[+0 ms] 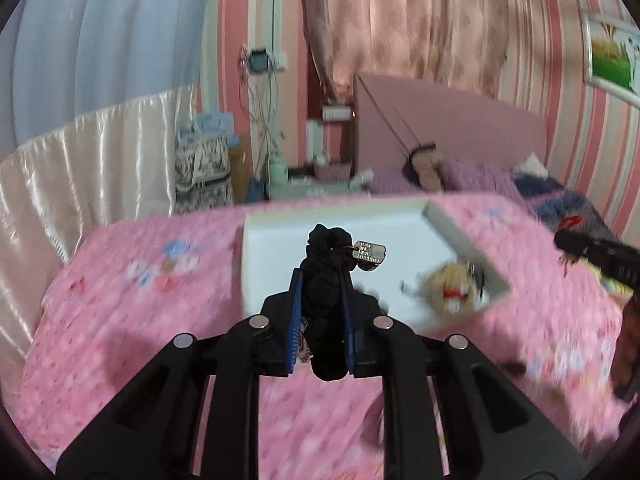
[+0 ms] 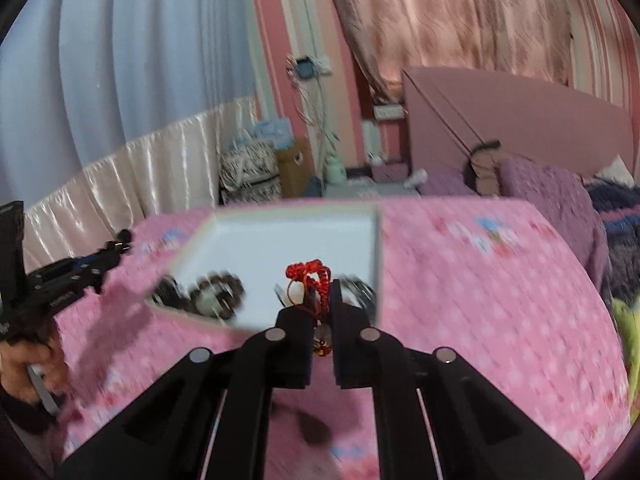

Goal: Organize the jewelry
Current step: 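Carry the black scrunchie into the tray with left tool while right carries the red pendant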

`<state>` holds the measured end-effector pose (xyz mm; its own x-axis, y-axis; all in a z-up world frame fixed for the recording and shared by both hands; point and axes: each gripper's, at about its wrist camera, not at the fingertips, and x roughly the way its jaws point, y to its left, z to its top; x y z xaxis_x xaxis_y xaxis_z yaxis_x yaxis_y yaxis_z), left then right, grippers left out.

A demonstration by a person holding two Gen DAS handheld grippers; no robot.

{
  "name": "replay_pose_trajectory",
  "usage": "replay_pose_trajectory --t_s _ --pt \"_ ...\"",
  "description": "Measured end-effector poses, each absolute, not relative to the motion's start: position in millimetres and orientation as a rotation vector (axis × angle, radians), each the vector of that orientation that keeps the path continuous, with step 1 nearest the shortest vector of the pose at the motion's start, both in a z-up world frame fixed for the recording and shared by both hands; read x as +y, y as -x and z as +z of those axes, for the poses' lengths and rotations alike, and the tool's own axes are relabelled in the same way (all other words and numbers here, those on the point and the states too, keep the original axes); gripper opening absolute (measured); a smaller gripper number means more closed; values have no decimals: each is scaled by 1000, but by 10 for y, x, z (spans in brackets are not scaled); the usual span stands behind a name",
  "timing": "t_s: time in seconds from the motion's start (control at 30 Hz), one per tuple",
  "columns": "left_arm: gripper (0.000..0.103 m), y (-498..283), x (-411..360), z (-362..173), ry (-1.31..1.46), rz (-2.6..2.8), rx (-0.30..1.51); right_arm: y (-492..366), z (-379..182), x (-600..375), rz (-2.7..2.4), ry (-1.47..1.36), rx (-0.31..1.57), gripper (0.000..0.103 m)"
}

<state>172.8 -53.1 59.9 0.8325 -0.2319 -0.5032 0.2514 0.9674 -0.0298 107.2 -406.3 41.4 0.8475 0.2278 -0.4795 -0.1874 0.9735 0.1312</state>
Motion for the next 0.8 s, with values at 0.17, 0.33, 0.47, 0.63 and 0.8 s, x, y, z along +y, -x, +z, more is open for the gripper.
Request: replay_pose_trajectory --t_s 0.17,0.33,0.47,0.63,0.8 --pt "16 -1987 -751 372 -3 -299 524 -1530 121 -3754 173 5 570 6" --pt "16 -2113 -854 -84 -5 -253 568 -1667 -286 -3694 182 -26 592 6" --pt "16 -2174 -816 -141 33 -206 566 -1584 -285 -3513 191 58 555 6" --pt "16 -2200 -858 -184 24 -197 566 -1629 -438 -3571 177 42 590 6" --pt "18 -2152 -879 -188 0 -199 559 -1629 -464 -3644 178 6 598 6"
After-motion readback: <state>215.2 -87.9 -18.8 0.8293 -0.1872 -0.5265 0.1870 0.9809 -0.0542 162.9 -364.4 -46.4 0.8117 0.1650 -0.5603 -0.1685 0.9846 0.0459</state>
